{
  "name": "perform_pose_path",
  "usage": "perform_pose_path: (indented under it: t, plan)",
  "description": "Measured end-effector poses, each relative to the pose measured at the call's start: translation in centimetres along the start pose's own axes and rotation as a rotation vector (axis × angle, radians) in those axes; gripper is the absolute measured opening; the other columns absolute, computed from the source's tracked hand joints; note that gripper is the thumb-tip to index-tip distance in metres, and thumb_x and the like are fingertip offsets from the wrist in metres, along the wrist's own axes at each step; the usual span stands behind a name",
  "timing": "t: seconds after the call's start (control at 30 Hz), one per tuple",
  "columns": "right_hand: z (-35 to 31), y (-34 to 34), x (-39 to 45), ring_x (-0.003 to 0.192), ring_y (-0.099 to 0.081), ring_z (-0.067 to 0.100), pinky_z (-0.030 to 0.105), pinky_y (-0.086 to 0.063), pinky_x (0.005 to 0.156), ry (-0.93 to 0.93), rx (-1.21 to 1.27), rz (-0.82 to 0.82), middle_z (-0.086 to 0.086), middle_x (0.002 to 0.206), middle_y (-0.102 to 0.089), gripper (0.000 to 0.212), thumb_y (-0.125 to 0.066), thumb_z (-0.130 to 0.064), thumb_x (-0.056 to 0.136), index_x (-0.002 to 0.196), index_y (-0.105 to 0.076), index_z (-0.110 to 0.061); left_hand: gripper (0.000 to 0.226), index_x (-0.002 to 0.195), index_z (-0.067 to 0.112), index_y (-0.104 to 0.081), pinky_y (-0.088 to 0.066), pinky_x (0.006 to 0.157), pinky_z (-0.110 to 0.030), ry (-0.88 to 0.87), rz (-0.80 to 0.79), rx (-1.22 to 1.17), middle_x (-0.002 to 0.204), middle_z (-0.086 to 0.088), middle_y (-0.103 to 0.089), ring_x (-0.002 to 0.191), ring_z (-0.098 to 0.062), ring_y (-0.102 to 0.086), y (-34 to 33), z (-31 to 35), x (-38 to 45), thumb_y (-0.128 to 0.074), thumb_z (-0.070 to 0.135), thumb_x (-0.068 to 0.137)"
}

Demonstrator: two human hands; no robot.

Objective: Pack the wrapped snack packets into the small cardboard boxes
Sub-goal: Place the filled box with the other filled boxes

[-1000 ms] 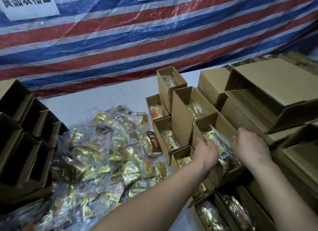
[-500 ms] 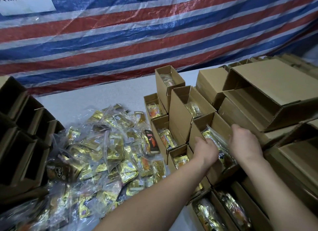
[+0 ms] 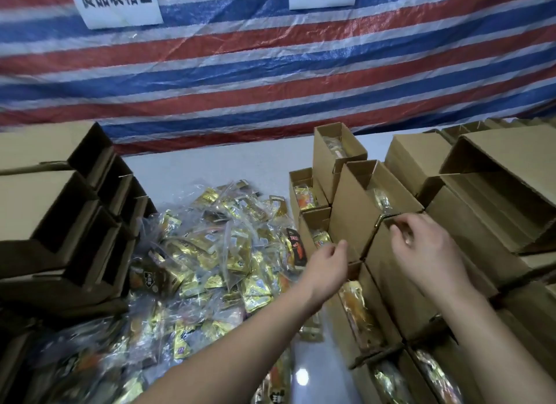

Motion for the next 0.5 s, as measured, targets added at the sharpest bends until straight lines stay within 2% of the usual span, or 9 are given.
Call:
perform_pose_path:
  t: [0.07,0.13,0.17,0.23,0.3,0.37,0.5]
  plan:
    - [-2.6,-3.1,-0.5,0.086,-0.056,0.001,0.021,-0.046,0.072,0.036,0.101,-0.123,-0.012,0.096,-0.058,0.022,-0.056,-0.03,0.095,0.112,-0.065,-0.02,0.044,0.113,0.007,-0.061,-0.048,0.086,-0.036,0.02,0.037,-0.024,0.108,-0.009,-0.065,0.096,-0.025,-0.061,3.9,-2.1,-1.0,-0.035,0.042,0.104]
    - [-5.4,-6.9,-1.5,0.087,-0.058,-0.001,0.023,-0.049,0.074,0.069,0.183,-0.253,-0.015,0.095,-0.061,0.018,-0.059,-0.028,0.095,0.11,-0.067,-0.022,0.036,0.105,0.007,-0.063,-0.042,0.068,-0.031,0.059,0.087,-0.072,0.093,-0.006,-0.062,0.08,-0.021,-0.055,7.4,-4.7,-2.4,-0.039,0.034,0.103]
    - [-6.7,-8.8,-2.2,0.085,-0.06,-0.003,0.023,-0.05,0.075,0.069,0.227,-0.307,-0.015,0.093,-0.063,0.015,-0.062,-0.026,0.094,0.107,-0.068,-0.022,0.032,0.101,0.008,-0.063,-0.039,0.064,-0.029,0.072,0.118,-0.086,0.09,-0.005,-0.06,0.078,-0.019,-0.053,9.1,-6.0,-3.3,-0.04,0.03,0.103]
    - [-9.0,-12.5,-3.6,0.078,-0.062,-0.006,0.013,-0.047,0.069,0.041,0.309,-0.396,-0.016,0.086,-0.066,0.008,-0.066,-0.022,0.093,0.098,-0.069,-0.027,0.027,0.094,0.013,-0.062,-0.039,0.059,-0.023,0.084,0.184,-0.107,0.088,-0.003,-0.06,0.075,-0.018,-0.053,12.4,-8.2,-5.4,-0.041,0.026,0.102]
    - [-10.9,-15.9,-5.3,0.076,-0.062,-0.007,0.01,-0.043,0.063,-0.008,0.37,-0.485,-0.016,0.085,-0.068,0.01,-0.065,-0.023,0.094,0.098,-0.067,-0.031,0.026,0.088,0.015,-0.061,-0.04,0.058,-0.022,0.086,0.237,-0.107,0.086,-0.004,-0.06,0.073,-0.016,-0.053,15.3,-10.1,-7.6,-0.042,0.027,0.102]
    - [-13.0,-18.7,-7.2,0.081,-0.063,-0.003,0.016,-0.045,0.066,-0.027,0.407,-0.552,-0.013,0.09,-0.068,0.015,-0.064,-0.025,0.095,0.11,-0.067,-0.025,0.028,0.088,0.014,-0.061,-0.039,0.063,-0.026,0.079,0.3,-0.081,0.084,-0.004,-0.061,0.073,-0.017,-0.054,17.7,-12.1,-9.6,-0.042,0.029,0.102]
    - [-16.5,-22.5,-11.4,0.086,-0.062,-0.002,0.014,-0.048,0.065,-0.052,0.443,-0.662,-0.017,0.1,-0.064,0.028,-0.063,-0.028,0.095,0.122,-0.063,-0.02,0.025,0.088,0.014,-0.059,-0.04,0.071,-0.031,0.077,0.384,-0.07,0.083,-0.009,-0.057,0.073,-0.017,-0.05,20.4,-16.2,-12.5,-0.043,0.026,0.102]
Point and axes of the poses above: each hand's wrist, its own x-axis towards the middle knuckle, its own y-axis out of the back of the hand, z = x × y, the point moved 8 cm from there along x, towards the middle knuckle
